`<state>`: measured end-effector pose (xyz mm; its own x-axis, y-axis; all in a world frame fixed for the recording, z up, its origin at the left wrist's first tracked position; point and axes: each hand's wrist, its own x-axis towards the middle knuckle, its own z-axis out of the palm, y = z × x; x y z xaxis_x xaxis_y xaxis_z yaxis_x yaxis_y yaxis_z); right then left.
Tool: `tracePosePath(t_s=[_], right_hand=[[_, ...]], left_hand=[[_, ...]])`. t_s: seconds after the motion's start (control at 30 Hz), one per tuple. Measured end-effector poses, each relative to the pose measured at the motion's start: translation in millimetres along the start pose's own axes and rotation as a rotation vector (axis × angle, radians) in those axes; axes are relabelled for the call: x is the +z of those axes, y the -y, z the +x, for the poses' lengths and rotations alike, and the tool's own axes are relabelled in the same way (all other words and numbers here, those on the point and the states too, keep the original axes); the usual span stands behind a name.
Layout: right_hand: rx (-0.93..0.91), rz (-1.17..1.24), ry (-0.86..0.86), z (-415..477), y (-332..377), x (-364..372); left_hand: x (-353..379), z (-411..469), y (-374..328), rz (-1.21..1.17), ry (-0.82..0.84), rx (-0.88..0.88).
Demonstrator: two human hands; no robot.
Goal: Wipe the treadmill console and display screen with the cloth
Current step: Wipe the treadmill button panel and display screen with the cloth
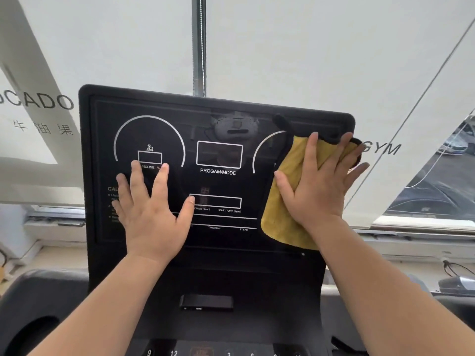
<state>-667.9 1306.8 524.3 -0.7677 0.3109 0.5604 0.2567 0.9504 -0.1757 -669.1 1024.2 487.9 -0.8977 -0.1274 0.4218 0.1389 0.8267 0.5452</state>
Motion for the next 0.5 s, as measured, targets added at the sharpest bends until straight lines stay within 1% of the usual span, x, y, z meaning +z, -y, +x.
tracePosePath(t_s=[0.03, 0.1, 0.23, 0.33, 0.4, 0.47, 0.5], right_hand=[[0.015, 0.013, -0.01, 14, 10, -6], [-0.019, 0.025, -0.026, 34, 29, -15], [-0.221, -0.027, -0.034, 23, 47, -8], [-0.378, -0.07, 0.016, -20, 36, 13], [-0.433, -0.095, 0.041, -49, 16, 25], [-0.421, -0.128, 0.049, -61, -7, 28], [-0.377, -0.131, 0.049, -57, -15, 25]], left_hand=[[-1, 0, 0, 0.002, 0.001, 0.002], [-2, 0, 1, 0.005, 0.003, 0.002], [-1, -1, 3, 0.029, -0.018, 0.02], [1, -1, 3, 0.047, -0.026, 0.016], [1, -1, 2, 0.052, -0.03, 0.015], [0, -1, 2, 0.056, -0.034, 0.023], [-1, -1, 3, 0.057, -0.035, 0.028]])
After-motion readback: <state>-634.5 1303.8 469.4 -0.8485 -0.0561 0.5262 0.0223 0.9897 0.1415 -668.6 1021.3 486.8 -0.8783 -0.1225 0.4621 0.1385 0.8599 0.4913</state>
